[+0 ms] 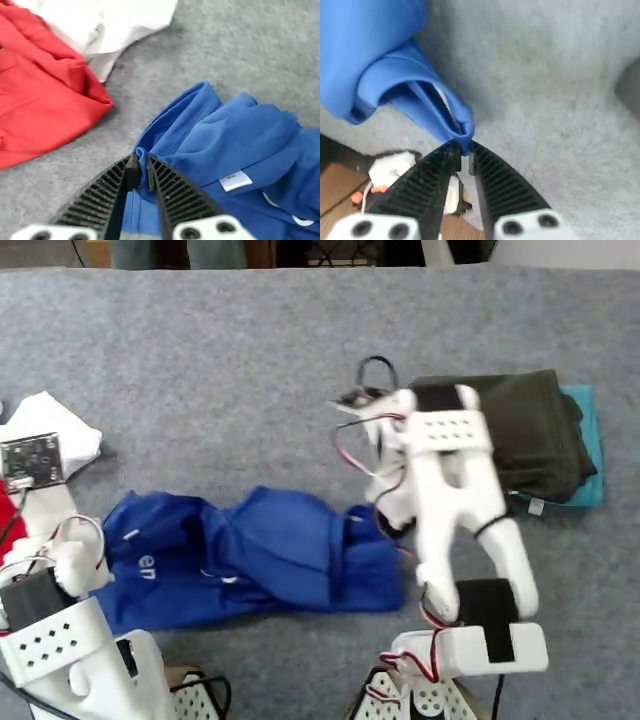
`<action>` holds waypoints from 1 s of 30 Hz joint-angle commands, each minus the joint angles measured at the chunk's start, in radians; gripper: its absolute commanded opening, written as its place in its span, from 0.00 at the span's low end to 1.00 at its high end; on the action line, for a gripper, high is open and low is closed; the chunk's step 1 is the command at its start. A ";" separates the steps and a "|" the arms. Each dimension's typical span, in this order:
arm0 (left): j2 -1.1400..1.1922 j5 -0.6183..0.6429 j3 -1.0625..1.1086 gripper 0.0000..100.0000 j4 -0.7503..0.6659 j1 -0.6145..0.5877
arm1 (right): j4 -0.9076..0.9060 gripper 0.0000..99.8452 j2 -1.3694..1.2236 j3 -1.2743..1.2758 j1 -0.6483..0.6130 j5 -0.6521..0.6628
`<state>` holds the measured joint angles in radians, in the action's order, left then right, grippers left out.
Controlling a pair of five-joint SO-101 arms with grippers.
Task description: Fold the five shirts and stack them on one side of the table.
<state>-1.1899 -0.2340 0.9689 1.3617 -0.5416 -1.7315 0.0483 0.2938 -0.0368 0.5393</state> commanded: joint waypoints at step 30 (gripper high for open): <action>-0.006 -0.014 0.036 0.03 -0.009 0.061 | 0.100 0.10 -0.153 -0.200 -0.371 -0.345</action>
<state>-1.1899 -0.2340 1.0134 1.3617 -0.4910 -1.6686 -0.0575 0.1481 -0.3452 0.2463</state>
